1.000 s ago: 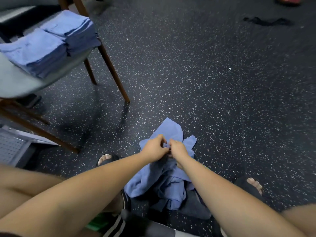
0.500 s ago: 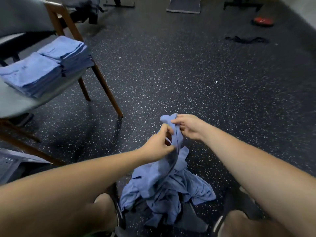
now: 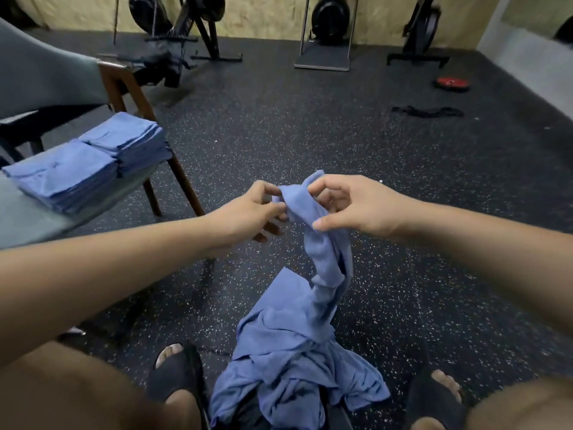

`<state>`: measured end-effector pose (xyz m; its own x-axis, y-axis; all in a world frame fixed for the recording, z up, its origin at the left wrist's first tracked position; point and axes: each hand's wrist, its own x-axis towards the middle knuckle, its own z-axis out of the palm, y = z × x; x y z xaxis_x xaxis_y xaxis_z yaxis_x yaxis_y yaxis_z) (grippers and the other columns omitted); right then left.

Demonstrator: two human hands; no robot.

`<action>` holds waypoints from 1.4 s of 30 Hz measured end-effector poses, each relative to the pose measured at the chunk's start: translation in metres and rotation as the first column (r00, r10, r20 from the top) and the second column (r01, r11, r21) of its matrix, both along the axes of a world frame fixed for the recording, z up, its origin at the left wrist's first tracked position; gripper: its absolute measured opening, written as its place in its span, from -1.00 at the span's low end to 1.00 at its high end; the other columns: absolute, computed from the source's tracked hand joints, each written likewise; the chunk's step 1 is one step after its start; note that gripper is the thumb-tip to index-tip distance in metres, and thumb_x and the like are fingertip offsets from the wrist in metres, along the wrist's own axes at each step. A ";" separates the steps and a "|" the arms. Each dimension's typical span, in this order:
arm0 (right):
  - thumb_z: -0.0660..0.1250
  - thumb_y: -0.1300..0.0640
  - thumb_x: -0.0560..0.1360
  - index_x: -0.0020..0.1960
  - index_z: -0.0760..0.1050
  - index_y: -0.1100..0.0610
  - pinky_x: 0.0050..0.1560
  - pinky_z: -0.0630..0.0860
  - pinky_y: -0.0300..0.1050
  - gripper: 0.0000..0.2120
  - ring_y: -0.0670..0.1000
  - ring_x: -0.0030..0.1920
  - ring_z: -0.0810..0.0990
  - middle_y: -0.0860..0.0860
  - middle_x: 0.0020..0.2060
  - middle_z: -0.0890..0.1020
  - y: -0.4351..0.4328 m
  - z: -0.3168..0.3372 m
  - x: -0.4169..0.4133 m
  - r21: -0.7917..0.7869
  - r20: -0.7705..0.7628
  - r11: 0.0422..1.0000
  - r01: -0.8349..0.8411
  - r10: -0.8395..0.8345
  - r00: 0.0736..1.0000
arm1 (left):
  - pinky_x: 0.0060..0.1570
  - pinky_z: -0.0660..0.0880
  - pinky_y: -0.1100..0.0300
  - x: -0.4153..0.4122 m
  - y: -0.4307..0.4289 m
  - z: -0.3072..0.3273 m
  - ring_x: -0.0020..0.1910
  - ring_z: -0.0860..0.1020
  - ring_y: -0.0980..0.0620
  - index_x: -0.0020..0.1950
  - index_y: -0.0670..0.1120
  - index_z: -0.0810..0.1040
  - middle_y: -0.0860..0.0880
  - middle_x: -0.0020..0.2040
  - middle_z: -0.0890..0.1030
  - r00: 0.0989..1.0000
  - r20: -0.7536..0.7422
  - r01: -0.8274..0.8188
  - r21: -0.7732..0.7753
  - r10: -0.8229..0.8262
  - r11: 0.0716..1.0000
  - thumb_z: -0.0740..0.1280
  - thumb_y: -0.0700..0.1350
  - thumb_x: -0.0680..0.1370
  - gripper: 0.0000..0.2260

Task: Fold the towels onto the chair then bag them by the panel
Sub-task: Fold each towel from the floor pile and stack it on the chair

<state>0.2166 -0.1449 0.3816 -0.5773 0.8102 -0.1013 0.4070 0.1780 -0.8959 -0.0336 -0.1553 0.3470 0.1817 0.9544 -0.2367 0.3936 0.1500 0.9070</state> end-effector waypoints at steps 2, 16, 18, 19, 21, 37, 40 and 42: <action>0.59 0.27 0.51 0.25 0.62 -0.04 0.19 0.63 0.14 -0.60 0.03 0.02 0.66 0.20 0.13 0.69 -0.009 0.014 0.006 0.036 0.009 0.998 -0.051 0.051 0.999 | -0.11 0.59 0.09 -0.002 0.004 0.013 0.12 0.72 -0.11 0.47 0.06 0.33 -0.02 0.16 0.72 0.998 -0.063 0.012 0.024 -0.010 1.000 0.35 -0.05 0.71 -0.64; 0.56 0.36 0.52 0.36 0.61 0.00 0.27 0.58 0.29 -0.50 0.21 0.14 0.70 0.15 0.16 0.69 -0.028 0.041 0.050 0.124 0.050 0.990 -0.061 0.055 0.997 | 0.11 0.53 -0.02 0.011 0.021 0.042 0.15 0.71 -0.05 0.15 -0.04 0.59 -0.11 0.21 0.74 0.985 0.121 0.139 -0.156 -0.120 0.978 0.42 -0.05 0.68 -0.90; 0.55 0.38 0.51 0.33 0.62 -0.04 0.07 0.59 0.06 -0.50 0.02 -0.04 0.65 0.01 0.00 0.71 -0.031 0.043 0.053 0.132 0.076 0.989 -0.069 0.060 0.995 | 0.23 0.55 -0.03 0.017 0.021 0.044 0.29 0.67 0.03 0.28 0.03 0.59 0.02 0.29 0.70 0.978 0.010 0.211 -0.050 -0.211 0.976 0.42 -0.02 0.68 -0.82; 0.55 0.38 0.50 0.31 0.63 -0.06 -0.02 0.54 -0.04 -0.50 -0.05 -0.10 0.59 -0.06 -0.10 0.67 -0.033 0.044 0.054 0.136 0.096 0.988 -0.077 0.064 0.993 | 0.30 0.52 0.01 0.023 0.019 0.046 0.32 0.63 0.10 0.34 0.10 0.58 0.07 0.31 0.68 0.958 -0.027 0.287 0.002 -0.287 0.958 0.41 -0.06 0.68 -0.77; 0.55 0.37 0.49 0.28 0.66 -0.12 -0.10 0.46 -0.03 -0.49 -0.05 -0.16 0.51 -0.01 -0.20 0.59 -0.036 0.045 0.055 0.167 0.148 0.982 -0.092 0.068 0.987 | 0.42 0.46 0.07 0.035 0.015 0.049 0.39 0.57 0.17 0.41 0.11 0.56 0.10 0.35 0.65 0.908 -0.065 0.418 0.084 -0.414 0.904 0.38 -0.19 0.68 -0.67; 0.45 0.42 0.45 0.27 0.62 -0.19 0.05 0.59 0.36 -0.40 0.22 -0.01 0.67 0.01 0.01 0.72 -0.045 0.050 0.065 0.272 0.185 0.961 -0.048 -0.003 0.983 | 0.55 0.33 -0.07 0.066 0.013 0.026 0.37 0.58 0.06 0.46 0.16 0.48 0.10 0.33 0.67 0.838 0.083 0.545 -0.052 -0.540 0.837 0.40 -0.12 0.55 -0.51; 0.44 0.44 0.44 0.27 0.62 -0.19 0.05 0.57 0.41 -0.38 0.27 -0.01 0.65 0.02 -0.01 0.72 -0.045 0.049 0.067 0.257 0.179 0.965 -0.049 0.003 0.984 | 0.27 0.39 0.07 0.066 0.017 0.023 0.14 0.59 0.23 0.52 0.22 0.41 0.12 0.25 0.68 0.848 0.163 0.520 -0.079 -0.504 0.850 0.40 -0.15 0.55 -0.43; 0.43 0.45 0.44 0.27 0.63 -0.16 0.04 0.57 0.40 -0.39 0.29 -0.01 0.64 0.03 -0.02 0.71 -0.045 0.048 0.068 0.253 0.175 0.966 -0.049 0.004 0.985 | 0.23 0.35 0.06 0.067 0.017 0.021 0.12 0.56 0.26 0.50 0.24 0.44 0.18 0.27 0.66 0.832 0.151 0.550 -0.087 -0.534 0.831 0.38 -0.20 0.58 -0.46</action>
